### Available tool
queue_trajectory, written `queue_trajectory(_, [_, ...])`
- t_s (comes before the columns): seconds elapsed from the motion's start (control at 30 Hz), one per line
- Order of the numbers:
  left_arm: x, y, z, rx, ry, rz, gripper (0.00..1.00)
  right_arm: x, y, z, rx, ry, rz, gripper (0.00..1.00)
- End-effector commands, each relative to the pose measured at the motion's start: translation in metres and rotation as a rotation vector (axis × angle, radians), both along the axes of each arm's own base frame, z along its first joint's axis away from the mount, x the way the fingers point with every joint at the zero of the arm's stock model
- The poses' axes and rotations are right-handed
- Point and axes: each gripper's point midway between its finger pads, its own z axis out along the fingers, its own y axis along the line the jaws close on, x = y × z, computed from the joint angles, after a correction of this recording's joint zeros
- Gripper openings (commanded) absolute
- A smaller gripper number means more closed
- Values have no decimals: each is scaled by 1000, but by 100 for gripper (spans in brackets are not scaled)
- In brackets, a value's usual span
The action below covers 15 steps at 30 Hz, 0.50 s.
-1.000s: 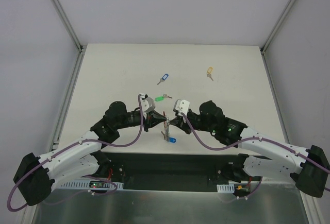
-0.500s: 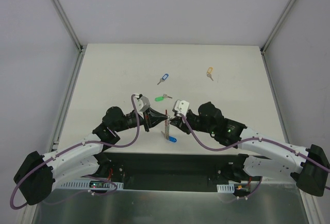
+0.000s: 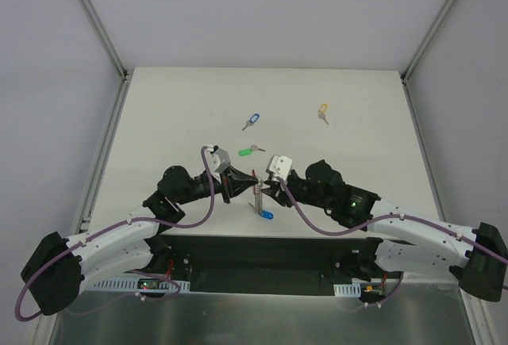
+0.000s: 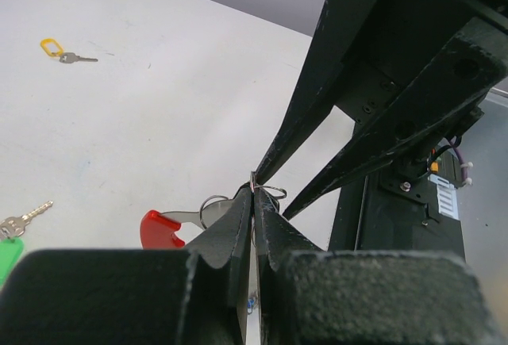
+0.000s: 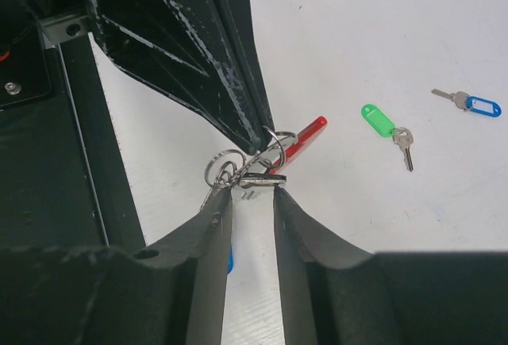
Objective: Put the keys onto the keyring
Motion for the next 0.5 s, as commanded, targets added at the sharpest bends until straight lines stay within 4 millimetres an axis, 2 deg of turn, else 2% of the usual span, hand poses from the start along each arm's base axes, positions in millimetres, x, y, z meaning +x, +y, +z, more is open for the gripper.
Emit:
queue_trajectory(0.0, [0, -2, 20, -61, -64, 4, 0, -1, 6, 29, 88, -46, -5, 31])
queue_trajectory(0.17, [0, -3, 19, -55, -67, 6, 0, 2, 8, 36, 113, -64, -22, 32])
queue_trajectory(0.47, [-3, -3, 21, -55, -73, 2, 0, 10, 6, 35, 123, -78, -74, 31])
